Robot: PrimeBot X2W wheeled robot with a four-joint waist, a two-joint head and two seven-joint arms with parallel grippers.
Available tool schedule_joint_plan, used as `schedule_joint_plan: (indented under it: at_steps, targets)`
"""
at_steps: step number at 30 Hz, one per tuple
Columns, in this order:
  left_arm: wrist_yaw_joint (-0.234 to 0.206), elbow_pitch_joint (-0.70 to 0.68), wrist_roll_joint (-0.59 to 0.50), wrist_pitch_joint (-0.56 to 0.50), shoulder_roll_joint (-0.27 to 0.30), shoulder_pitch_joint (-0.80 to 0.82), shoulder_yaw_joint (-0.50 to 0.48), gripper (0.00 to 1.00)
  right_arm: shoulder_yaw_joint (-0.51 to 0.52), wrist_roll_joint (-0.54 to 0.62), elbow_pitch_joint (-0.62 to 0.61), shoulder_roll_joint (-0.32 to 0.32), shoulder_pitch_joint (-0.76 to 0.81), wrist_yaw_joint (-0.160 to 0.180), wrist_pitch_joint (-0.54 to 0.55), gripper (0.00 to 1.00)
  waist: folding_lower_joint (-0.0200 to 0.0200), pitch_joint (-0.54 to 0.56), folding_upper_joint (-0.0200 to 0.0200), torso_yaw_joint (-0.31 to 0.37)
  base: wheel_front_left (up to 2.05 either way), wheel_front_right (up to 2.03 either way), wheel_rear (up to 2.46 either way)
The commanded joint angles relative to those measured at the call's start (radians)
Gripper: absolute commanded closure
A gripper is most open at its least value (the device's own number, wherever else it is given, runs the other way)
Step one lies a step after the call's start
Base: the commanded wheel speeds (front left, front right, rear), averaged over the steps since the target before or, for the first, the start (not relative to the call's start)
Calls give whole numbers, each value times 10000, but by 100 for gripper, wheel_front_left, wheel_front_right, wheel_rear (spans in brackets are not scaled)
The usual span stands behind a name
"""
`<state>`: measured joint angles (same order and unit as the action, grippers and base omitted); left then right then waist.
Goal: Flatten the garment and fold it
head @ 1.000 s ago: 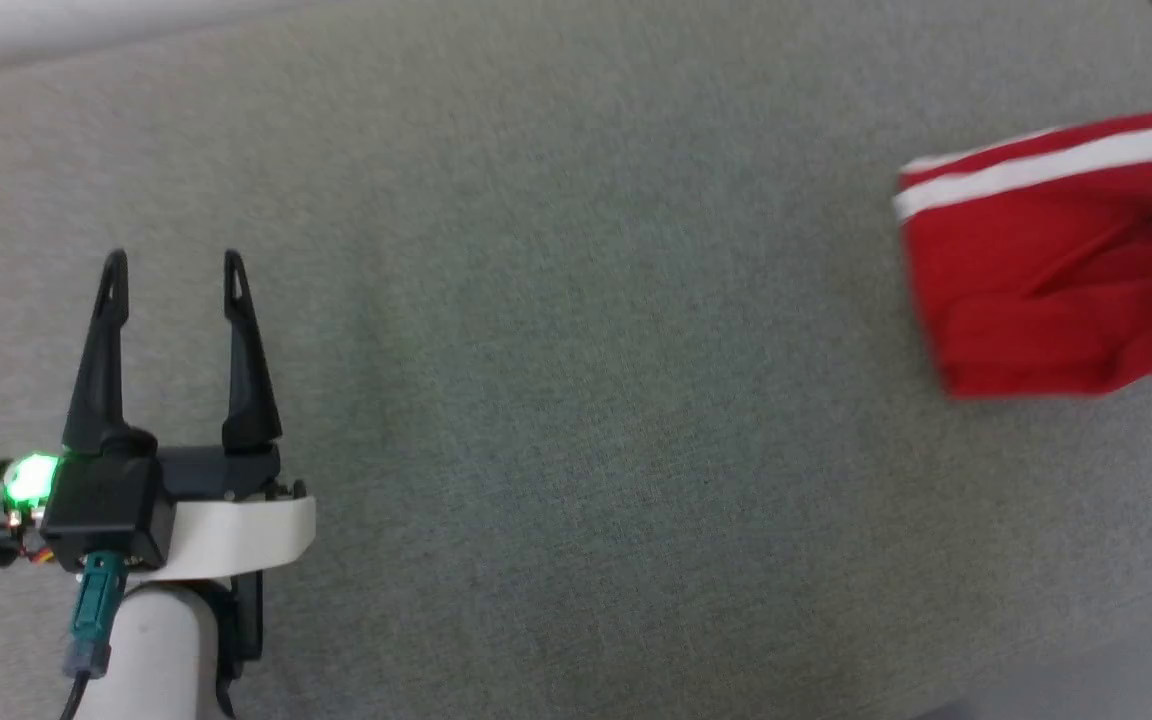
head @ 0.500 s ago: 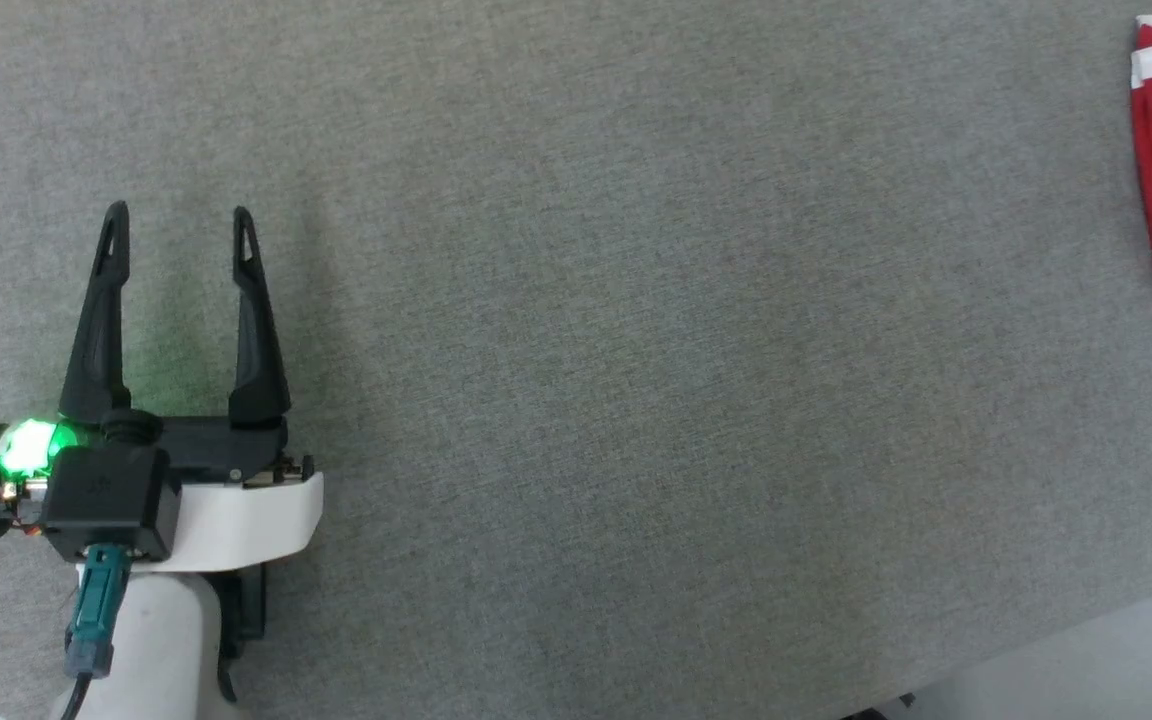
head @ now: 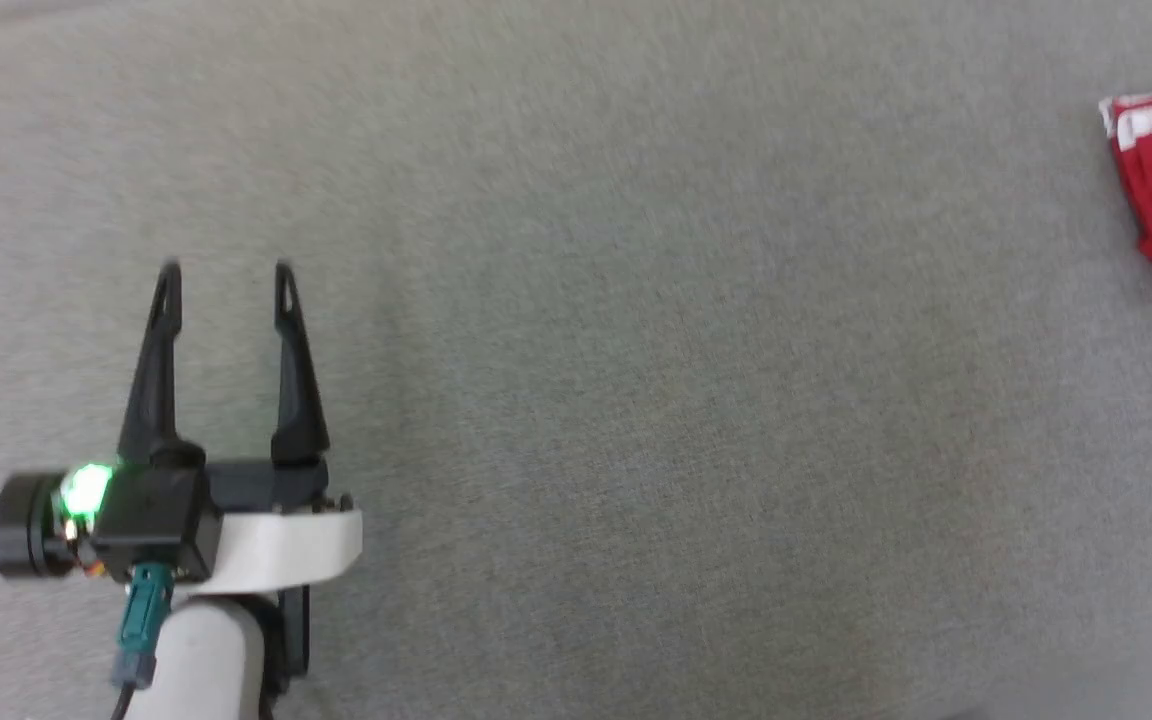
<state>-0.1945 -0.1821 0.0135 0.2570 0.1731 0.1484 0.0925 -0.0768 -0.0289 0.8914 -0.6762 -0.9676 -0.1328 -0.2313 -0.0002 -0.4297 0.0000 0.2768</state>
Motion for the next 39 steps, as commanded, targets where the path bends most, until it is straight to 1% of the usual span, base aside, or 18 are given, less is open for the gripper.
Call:
schedule_joint_plan:
  at_steps: [1,2,3,4,6,7,10,13,16,17,18,20,21,26,31,39]
  targets:
    - [-68,63,101,47,-71,-240,-64,0,175,166,-467,328,60,21,-173,0,2,987,0,-600,0,0,0]
    - [-68,63,101,47,-71,-240,-64,0,175,166,-467,328,60,21,-173,0,2,987,0,-600,0,0,0]
    - [-106,140,164,47,-164,-467,-139,0,491,323,-1268,742,326,21,-270,0,2,1326,0,-794,0,0,0]
    - [-106,140,164,47,-164,-467,-139,0,491,323,-1268,742,326,21,-270,0,2,1326,0,-794,0,0,0]
    - [-111,209,219,47,-245,-681,-218,0,780,317,-2435,1240,724,21,-294,0,2,1642,0,-1018,0,0,0]
    - [-109,261,240,47,-309,-853,-295,0,851,274,-3653,1720,1300,21,-298,0,2,1885,0,-1246,0,0,0]
    - [-57,377,245,47,-379,-1035,-371,0,916,92,-5248,2422,2309,21,-301,0,2,2212,0,-1591,0,0,0]
    - [-24,526,232,47,-479,-1171,-403,0,948,-110,-6472,3229,3380,21,-302,0,2,2488,0,-1880,0,0,0]
    - [35,687,235,47,-569,-1298,-403,0,920,-349,-7421,3943,4444,21,-302,0,2,2717,0,-2168,0,0,0]
    - [61,725,248,47,-591,-1342,-419,0,928,-428,-7648,4159,4808,21,-302,0,2,2781,0,-2248,0,0,0]
    - [61,725,248,47,-591,-1342,-419,0,928,-428,-7648,4159,4808,21,-302,0,2,2781,0,-2248,0,0,0]
    - [108,809,260,47,-639,-1430,-443,0,1027,-590,-8034,4609,5554,21,-303,0,2,2930,0,-2395,0,0,0]
    - [129,856,260,47,-662,-1480,-451,0,987,-653,-8137,4725,5914,21,-303,0,2,3000,0,-2453,0,0,0]
    - [302,1087,234,47,-736,-1690,-448,0,1164,-1086,-8406,5384,7592,21,-303,0,2,3311,0,-2616,0,0,0]
    - [491,1259,292,47,-826,-1855,-452,0,1182,-1348,-8848,5709,8949,21,-303,0,2,3544,0,-2652,0,0,0]
    - [747,1584,277,47,-926,-2090,-465,0,1322,-1313,-9353,6099,10161,21,-304,0,2,3924,0,-2727,0,0,0]
